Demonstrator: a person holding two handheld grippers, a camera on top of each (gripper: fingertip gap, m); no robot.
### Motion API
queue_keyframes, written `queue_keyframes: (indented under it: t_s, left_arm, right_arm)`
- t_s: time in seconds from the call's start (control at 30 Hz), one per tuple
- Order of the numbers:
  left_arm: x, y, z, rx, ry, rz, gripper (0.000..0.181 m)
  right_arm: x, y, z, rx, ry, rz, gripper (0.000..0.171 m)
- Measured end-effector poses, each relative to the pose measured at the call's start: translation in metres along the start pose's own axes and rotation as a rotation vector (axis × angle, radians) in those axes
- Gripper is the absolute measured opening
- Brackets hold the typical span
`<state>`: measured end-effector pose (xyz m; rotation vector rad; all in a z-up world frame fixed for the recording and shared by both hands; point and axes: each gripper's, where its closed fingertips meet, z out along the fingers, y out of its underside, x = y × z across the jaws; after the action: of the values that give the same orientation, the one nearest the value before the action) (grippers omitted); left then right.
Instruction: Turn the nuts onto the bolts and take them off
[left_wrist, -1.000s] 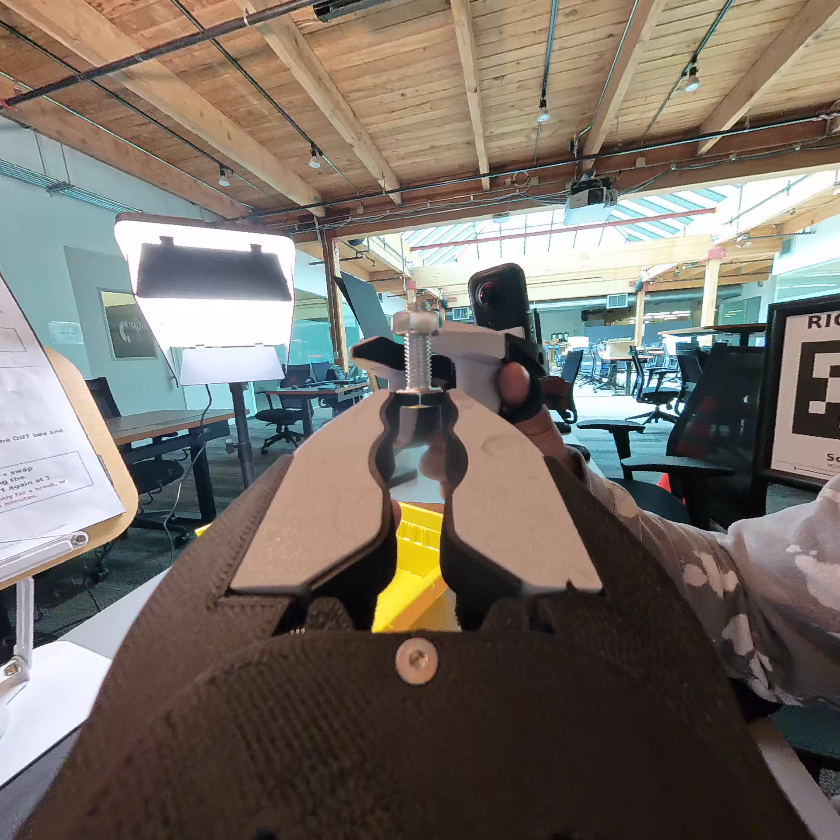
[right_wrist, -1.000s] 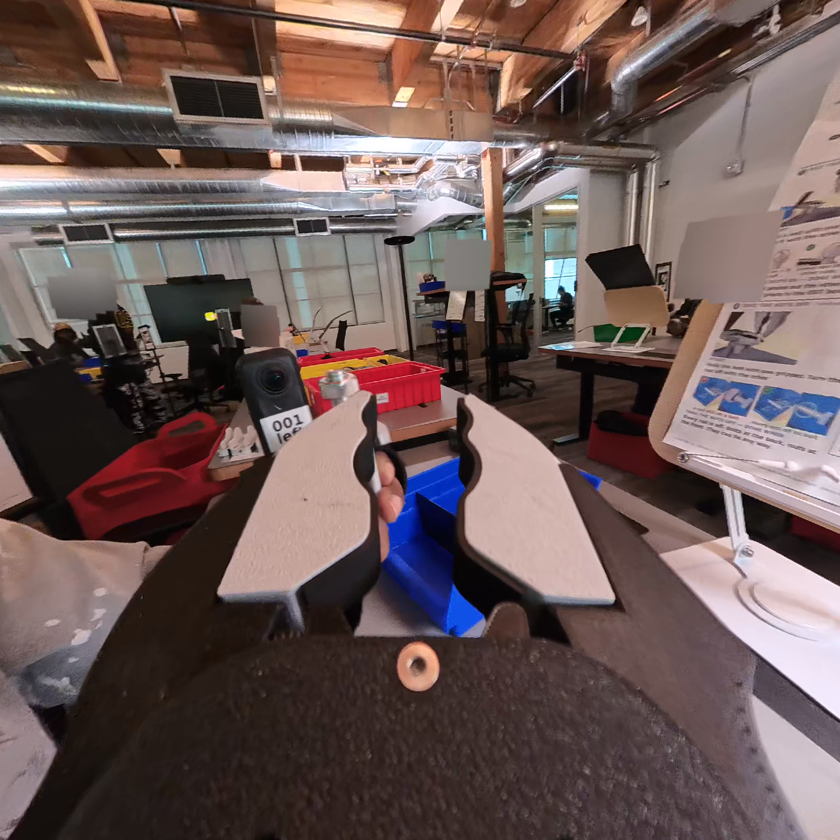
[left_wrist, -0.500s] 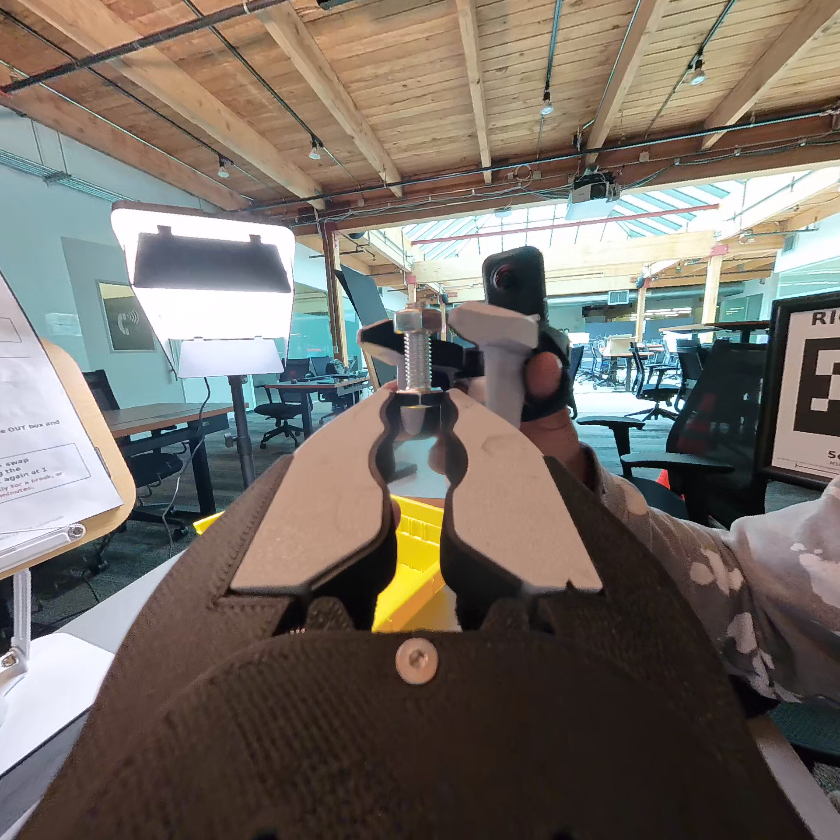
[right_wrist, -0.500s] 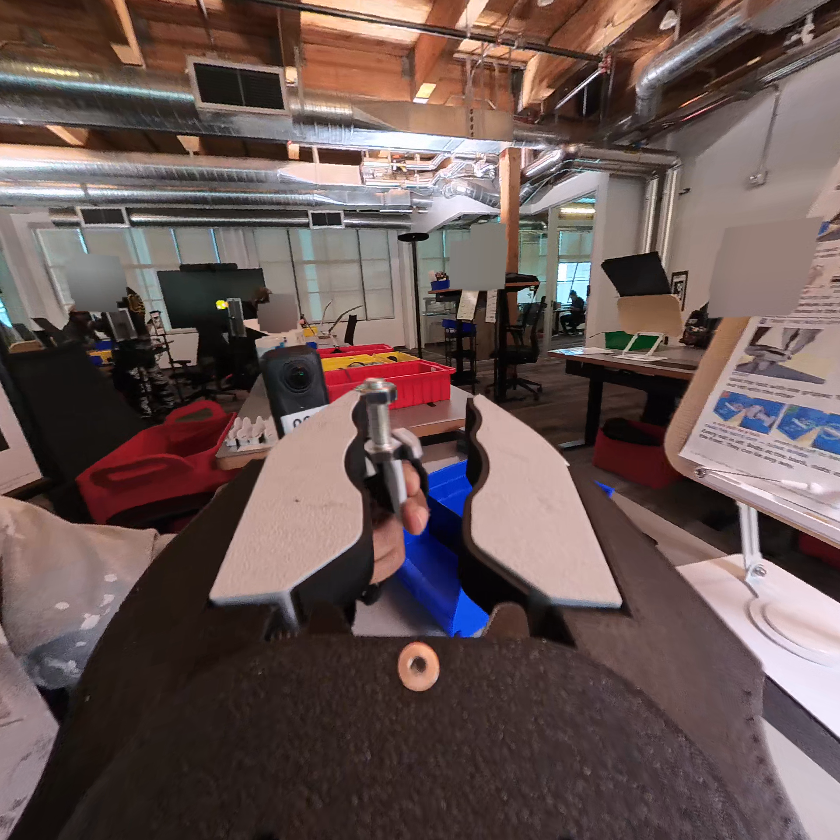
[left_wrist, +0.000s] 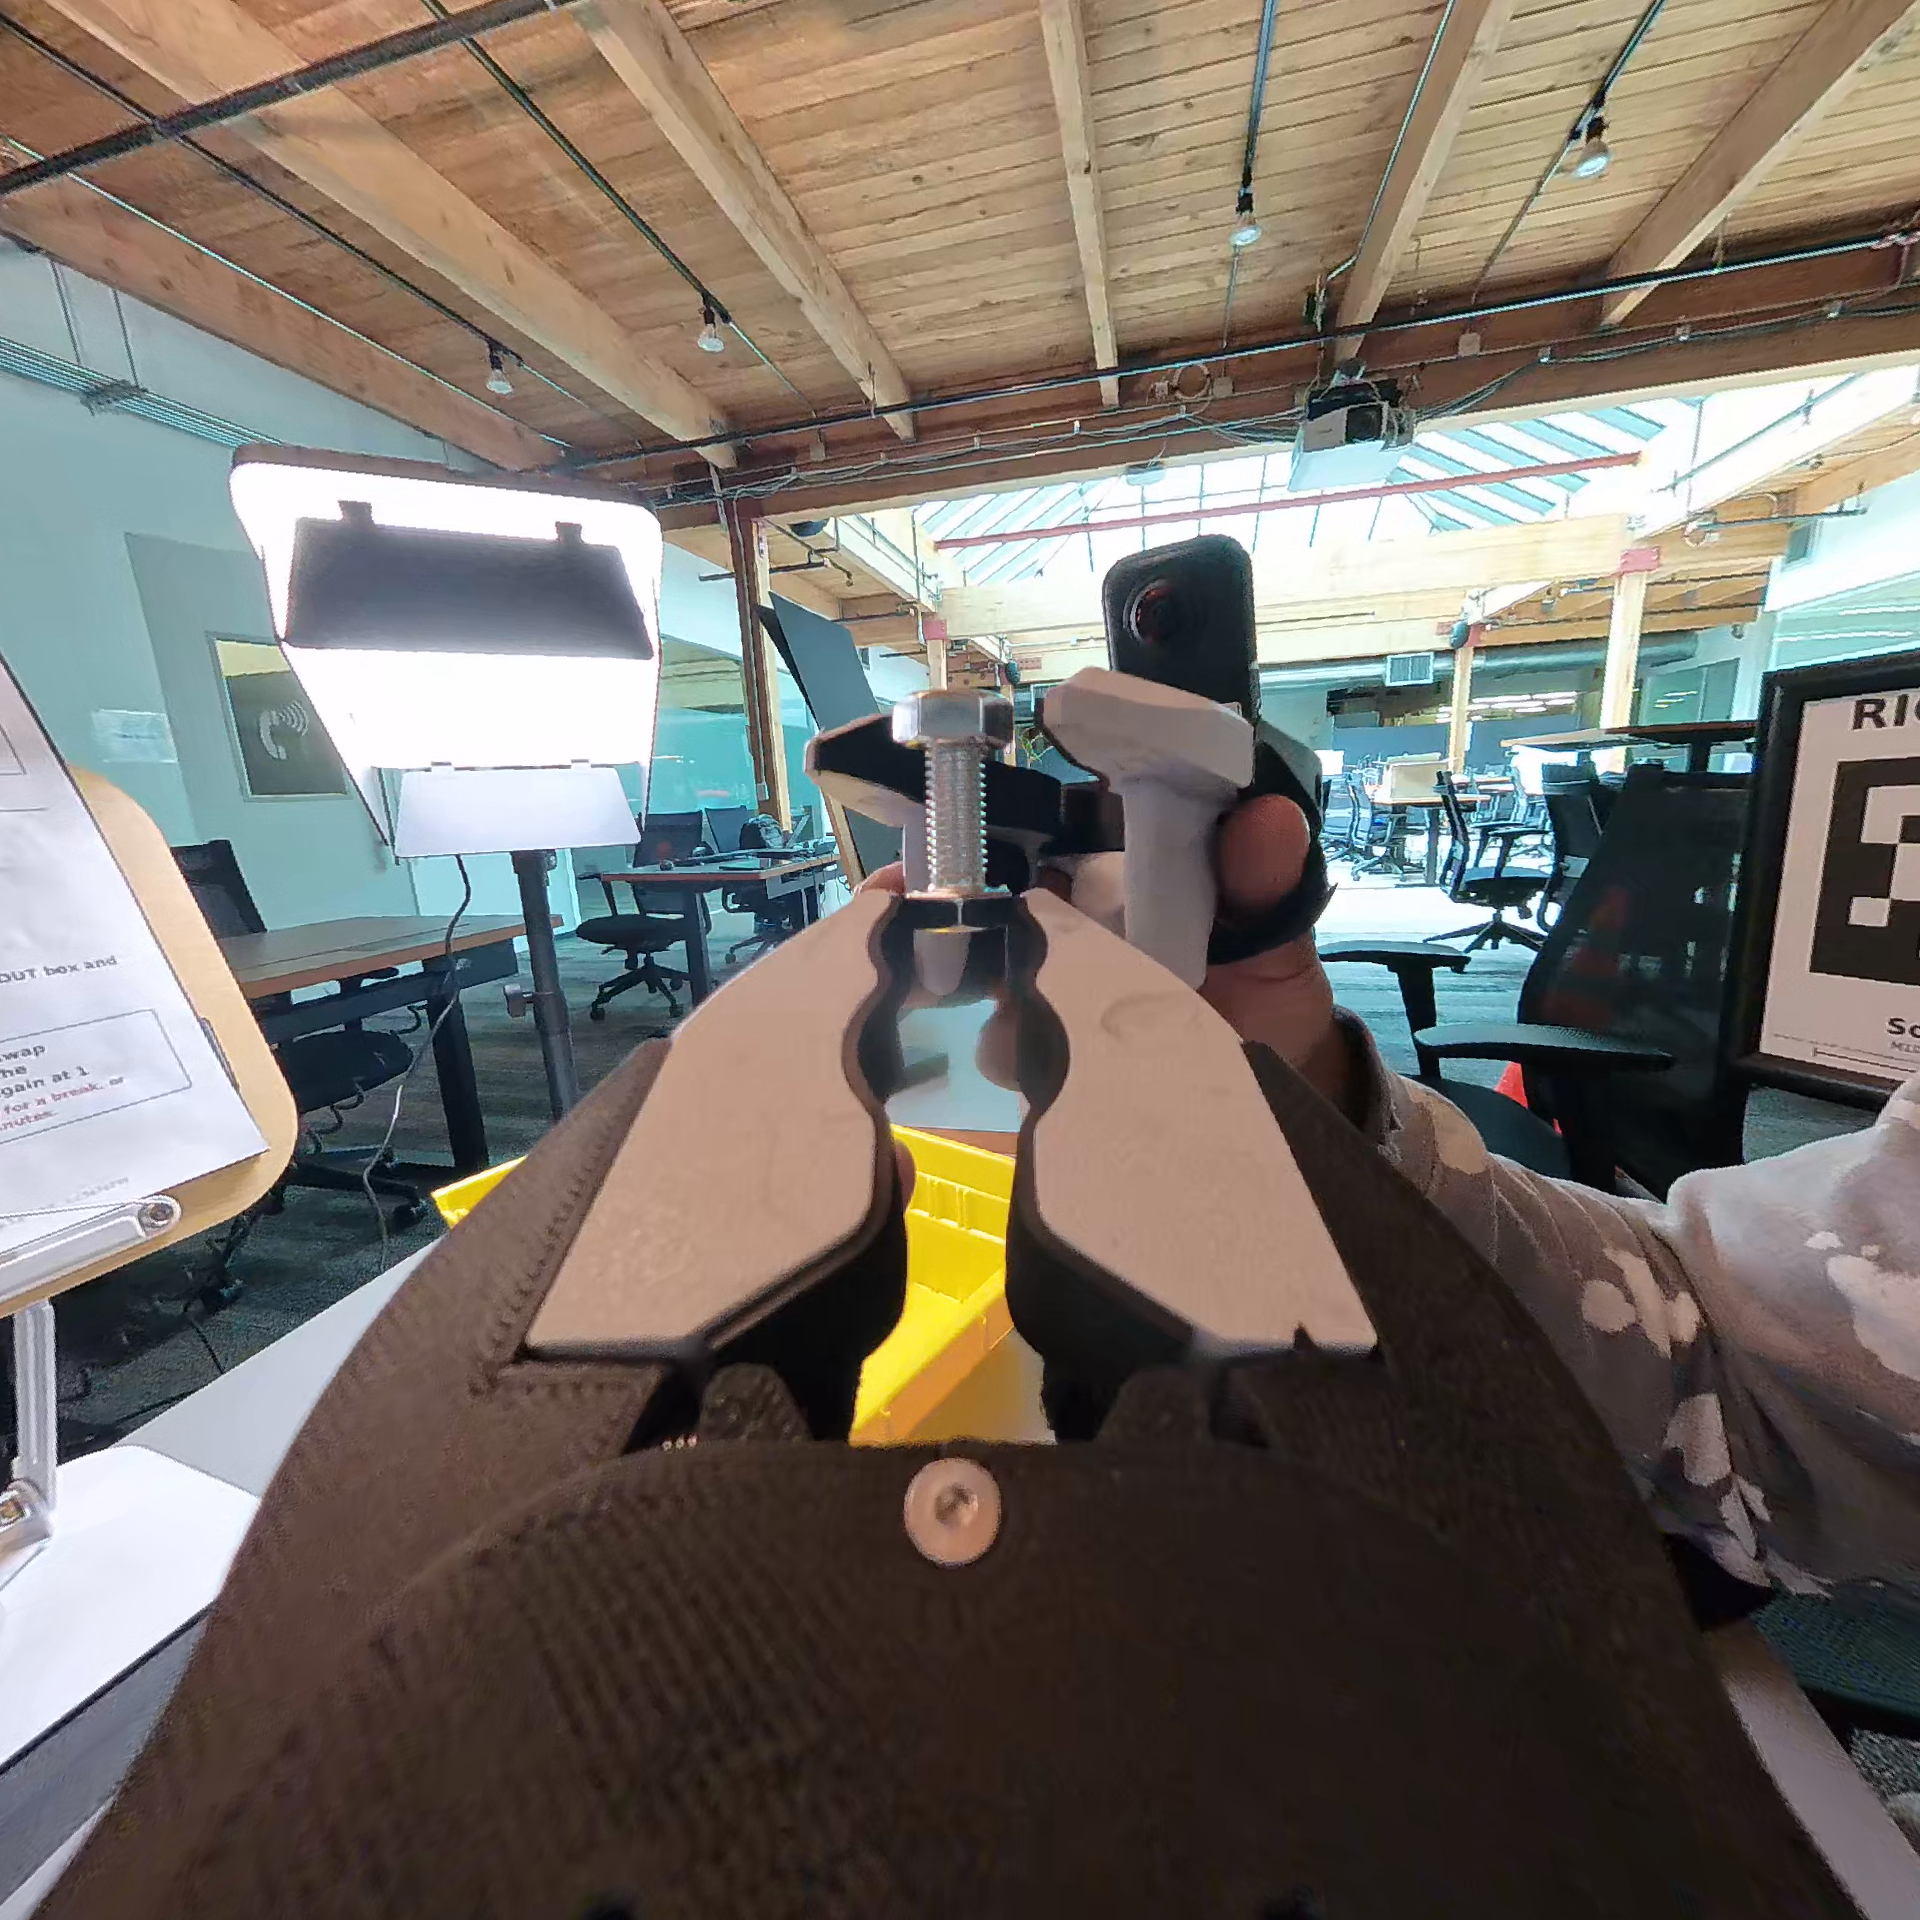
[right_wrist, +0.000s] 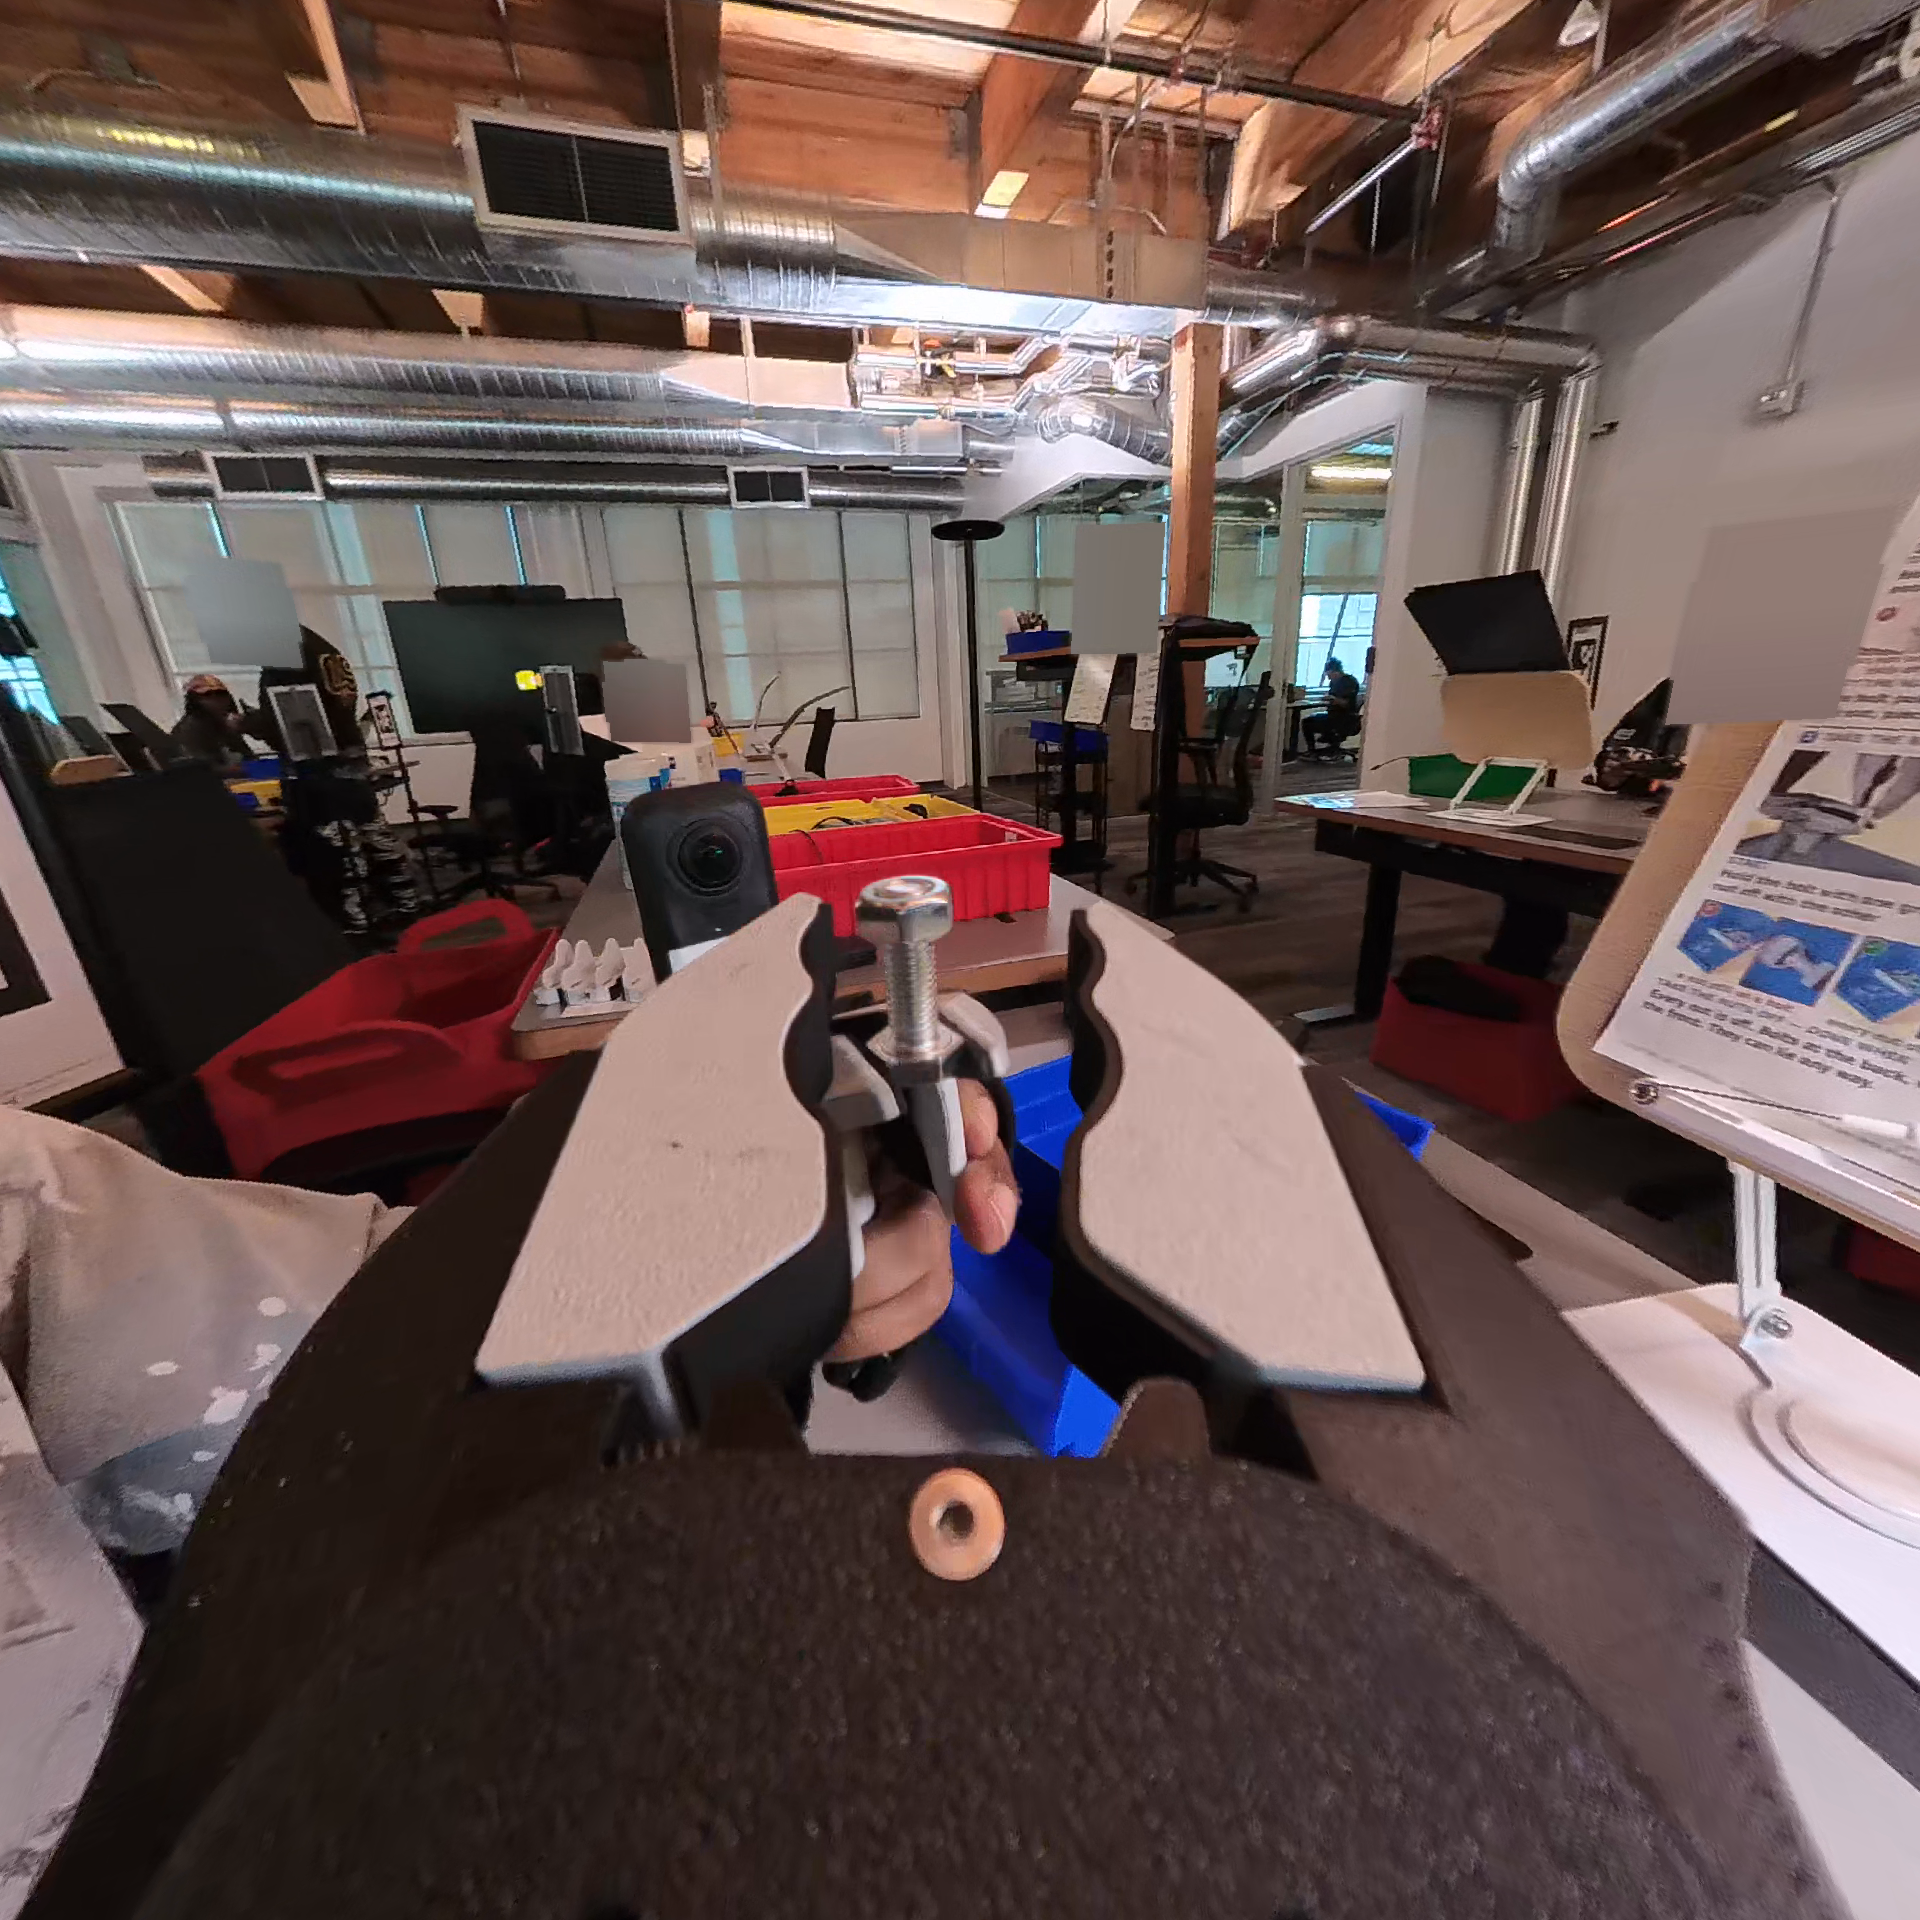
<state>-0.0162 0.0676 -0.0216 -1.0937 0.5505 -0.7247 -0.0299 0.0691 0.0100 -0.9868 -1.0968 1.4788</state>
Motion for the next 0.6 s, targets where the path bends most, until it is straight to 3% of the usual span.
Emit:
queue_keyframes:
  t_s: [0.1,0.2,0.4,0.53,0.57,0.6]
  left_arm:
    - [0.0,-0.002,-0.001,0.007,-0.002,-0.001,0.018]
    - [0.0,-0.007,-0.003,0.018,0.003,0.001,0.018]
    - [-0.003,0.0,-0.001,0.0,-0.007,-0.012,0.018]
    - [-0.002,0.0,0.0,0.002,-0.007,-0.014,0.018]
    - [-0.001,-0.002,-0.002,0.017,0.008,-0.022,0.018]
    - [-0.002,-0.003,-0.002,0.011,0.004,-0.019,0.018]
  right_arm:
    - [0.005,0.0,-0.002,0.007,0.016,-0.004,0.041]
    - [0.026,-0.009,-0.013,0.053,0.1,0.012,0.024]
    - [0.005,-0.004,-0.004,0.014,0.022,-0.015,0.04]
    - [0.008,-0.001,-0.003,0.008,0.036,-0.025,0.04]
    - [0.015,-0.003,-0.006,0.019,0.07,-0.01,0.025]
    - [0.021,-0.008,-0.011,0.047,0.096,-0.009,0.022]
